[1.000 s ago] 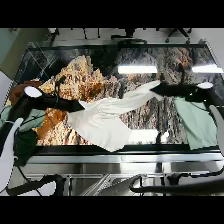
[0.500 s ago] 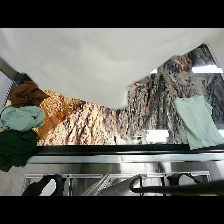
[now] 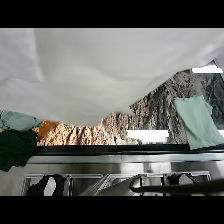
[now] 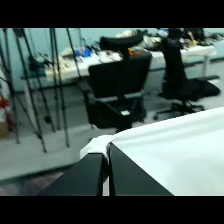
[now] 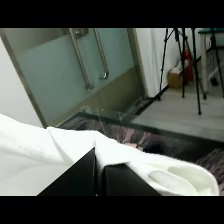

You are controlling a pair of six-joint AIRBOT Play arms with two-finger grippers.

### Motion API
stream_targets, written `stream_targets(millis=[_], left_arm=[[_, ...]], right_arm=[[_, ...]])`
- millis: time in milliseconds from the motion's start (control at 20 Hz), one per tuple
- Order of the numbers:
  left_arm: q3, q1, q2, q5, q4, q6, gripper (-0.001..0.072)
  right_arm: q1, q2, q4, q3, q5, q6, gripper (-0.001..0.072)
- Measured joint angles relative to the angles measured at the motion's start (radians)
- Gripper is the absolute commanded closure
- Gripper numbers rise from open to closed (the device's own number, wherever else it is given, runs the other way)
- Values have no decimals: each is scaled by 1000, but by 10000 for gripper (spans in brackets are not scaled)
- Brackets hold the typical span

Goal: Fold the shirts.

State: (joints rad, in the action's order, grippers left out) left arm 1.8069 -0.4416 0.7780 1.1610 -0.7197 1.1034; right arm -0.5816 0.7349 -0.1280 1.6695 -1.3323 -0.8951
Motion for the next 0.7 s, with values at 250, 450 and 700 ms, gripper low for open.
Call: stream_targets(millis=[250,450,700], left_arm=[[-259,242,216,-34,-53,-48,695],[-333,407,553,-123,-135,-59,695],[-106,472,975,-105,-160,23,15]], right_arm=[[229,85,-119,-418,192,59,686],[347,280,-183,-637,455,79,685],[370,556,-167,-611,588,131,337]])
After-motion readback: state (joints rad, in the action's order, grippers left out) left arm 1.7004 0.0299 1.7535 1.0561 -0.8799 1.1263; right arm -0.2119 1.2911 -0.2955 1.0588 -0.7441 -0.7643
